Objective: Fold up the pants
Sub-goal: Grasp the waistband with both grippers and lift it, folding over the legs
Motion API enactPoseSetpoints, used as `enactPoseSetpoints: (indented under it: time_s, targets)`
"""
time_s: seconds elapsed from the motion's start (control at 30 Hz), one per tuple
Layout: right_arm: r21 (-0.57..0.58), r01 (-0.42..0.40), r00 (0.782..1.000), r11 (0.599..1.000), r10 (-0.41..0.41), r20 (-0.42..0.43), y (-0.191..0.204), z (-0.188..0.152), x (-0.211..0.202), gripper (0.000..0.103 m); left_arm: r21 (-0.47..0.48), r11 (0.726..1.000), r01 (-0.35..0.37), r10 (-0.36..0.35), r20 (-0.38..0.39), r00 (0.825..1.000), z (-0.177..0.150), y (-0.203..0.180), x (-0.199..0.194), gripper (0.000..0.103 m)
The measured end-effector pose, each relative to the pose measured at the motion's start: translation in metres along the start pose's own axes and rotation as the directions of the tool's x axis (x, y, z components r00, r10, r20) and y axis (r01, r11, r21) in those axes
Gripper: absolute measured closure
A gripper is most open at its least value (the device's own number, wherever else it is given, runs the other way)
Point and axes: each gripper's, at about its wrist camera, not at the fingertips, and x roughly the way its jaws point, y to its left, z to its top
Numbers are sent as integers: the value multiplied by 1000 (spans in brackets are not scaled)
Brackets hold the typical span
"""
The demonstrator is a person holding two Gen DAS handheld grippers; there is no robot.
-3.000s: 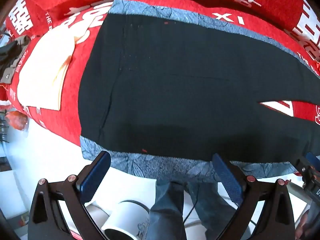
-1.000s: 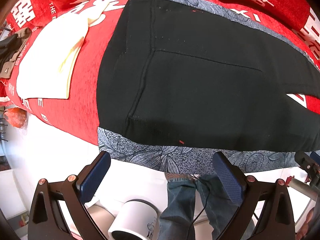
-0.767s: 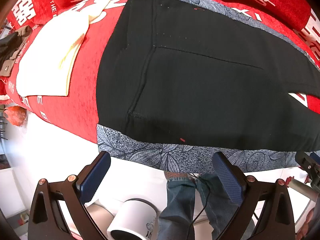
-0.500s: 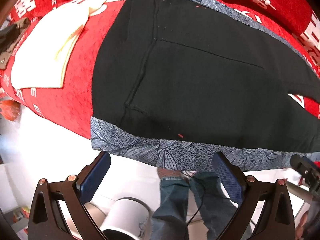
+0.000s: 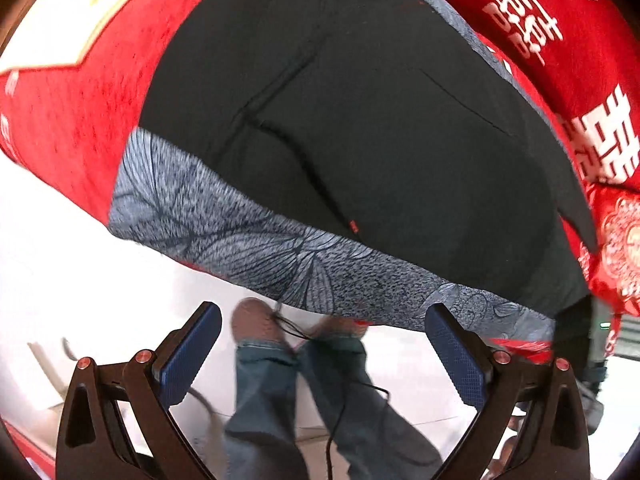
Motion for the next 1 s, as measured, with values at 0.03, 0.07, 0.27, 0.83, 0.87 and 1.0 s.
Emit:
enactPoseSetpoints:
  time_s: [0.03, 0.07, 0.27, 0.83, 0.87, 1.0]
  targets:
    - [12, -20, 1000, 1000, 20, 1, -3, -1, 9, 26, -11, 1000, 17, -17, -2, 1000, -2, 4, 3, 1]
    - [15, -37, 999, 999, 36, 8, -6, -1, 16, 26, -23, 999, 33, -33, -5, 999, -2, 4, 6, 1]
    - [75, -220, 974, 973, 215, 64, -11, 2, 27, 84, -66, 993, 100, -101, -8, 995, -7, 22, 16, 1]
    - [-47, -268, 962, 962, 270, 38, 10, 10, -10, 88, -53, 947, 317, -312, 74, 947, 38, 8, 2, 65]
    - [-31, -254, 966, 967, 255, 43, 0, 9, -9, 86, -34, 949, 314, -311, 70, 948, 40, 4, -1, 65]
    - [48, -256, 962, 966, 250, 108, -32, 3, -13, 57, 19, 956, 292, -293, 46, 955, 42, -3, -7, 65]
